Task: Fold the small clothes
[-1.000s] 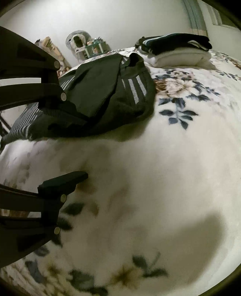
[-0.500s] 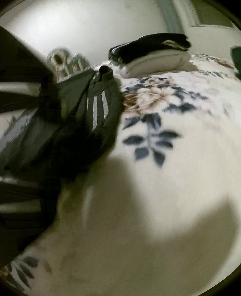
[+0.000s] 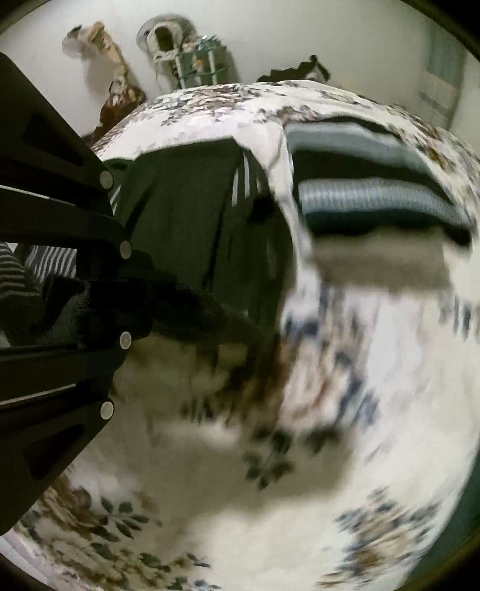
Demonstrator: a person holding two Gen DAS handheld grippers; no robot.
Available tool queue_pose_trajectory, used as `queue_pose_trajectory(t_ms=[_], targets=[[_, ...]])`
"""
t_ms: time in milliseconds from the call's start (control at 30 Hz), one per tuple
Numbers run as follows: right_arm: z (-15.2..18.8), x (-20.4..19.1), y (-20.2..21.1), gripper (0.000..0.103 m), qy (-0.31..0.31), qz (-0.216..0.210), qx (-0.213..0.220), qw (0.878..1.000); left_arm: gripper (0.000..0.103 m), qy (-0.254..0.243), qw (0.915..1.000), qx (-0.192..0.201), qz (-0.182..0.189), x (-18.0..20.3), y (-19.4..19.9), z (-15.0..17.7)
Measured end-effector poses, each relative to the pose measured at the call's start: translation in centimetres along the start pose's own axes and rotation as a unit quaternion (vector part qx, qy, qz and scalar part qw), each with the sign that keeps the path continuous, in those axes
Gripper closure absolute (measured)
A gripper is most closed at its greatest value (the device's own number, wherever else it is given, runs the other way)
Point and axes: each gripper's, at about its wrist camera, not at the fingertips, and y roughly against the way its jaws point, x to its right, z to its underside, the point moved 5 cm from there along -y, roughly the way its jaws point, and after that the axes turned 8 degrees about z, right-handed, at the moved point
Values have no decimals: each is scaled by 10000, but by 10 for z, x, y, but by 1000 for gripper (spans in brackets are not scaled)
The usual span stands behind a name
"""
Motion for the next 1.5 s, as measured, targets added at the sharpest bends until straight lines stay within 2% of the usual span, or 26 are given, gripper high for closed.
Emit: queue_pose_trajectory(t_ms=[133,300,400,533,567,600,633,700,767,867,933,1000,1067,1100,1167,1200,1267,1300,1333,1367,1400,1500], targets=[[-12,-105,0,94,209,427,58,9989,97,337,9993,154,36,-62,15,-18],[-44,-231,-41,95,351,1010,284,9939,97,1012,9944,295,94,-149,3,-30],[-67,-280,-86,95,255,1276,262,9911,97,1434,9890,312,188,-197,-21,-34],[-79,-315,-150,93,182,1563,59,9875,96,1819,9825,56,406,-238,-54,-33],[-80,-319,-163,92,136,1517,-73,9883,93,1949,9797,-7,473,-245,-59,-29],[-80,-320,-169,81,66,1414,-124,9899,92,2139,9754,-81,524,-253,-61,-23],[-78,-321,-168,70,-53,1193,-99,9928,85,2250,9730,-148,494,-260,-61,-18],[-65,-325,-159,57,-177,426,-101,9989,82,2348,9715,-258,172,-278,-52,-4],[-36,-330,-148,57,-101,-299,-347,9989,85,2570,9657,-312,-208,-307,-36,13],[29,-331,-149,57,163,-622,-785,9948,85,2697,9614,-282,-477,-332,-13,21],[91,-331,-172,57,368,-557,-1311,9891,84,2639,9626,-207,-581,-338,2,16],[153,-328,-210,57,237,-472,-1954,9793,79,2525,9657,-181,-584,-336,7,3],[198,-333,-246,57,-193,-830,-2474,9652,79,2248,9717,-344,-641,-329,0,-12],[216,-339,-260,57,-473,-1143,-2656,9561,79,2113,9746,-373,-641,-325,-4,-21],[236,-354,-271,57,-729,-1746,-2724,9434,79,1895,9797,-270,-592,-313,-10,-41],[242,-362,-269,57,-795,-2192,-2689,9345,79,1840,9815,-202,-483,-307,-12,-49],[246,-366,-257,57,-831,-2730,-2549,9239,78,1716,9850,16,-175,-291,-16,-68],[244,-360,-247,57,-792,-2869,-2421,9235,71,1678,9858,69,-54,-284,-18,-74],[244,-354,-240,57,-737,-2876,-2301,9268,58,1637,9864,105,107,-276,-21,-80],[240,-340,-228,57,-575,-2720,-2089,9376,52,1614,9863,114,310,-268,-25,-83],[239,-321,-216,57,-342,-2387,-1832,9530,45,1596,9859,100,484,-263,-28,-87],[249,-260,-188,57,22,-1490,-1291,9804,44,1331,9897,-137,505,-255,-41,-82]])
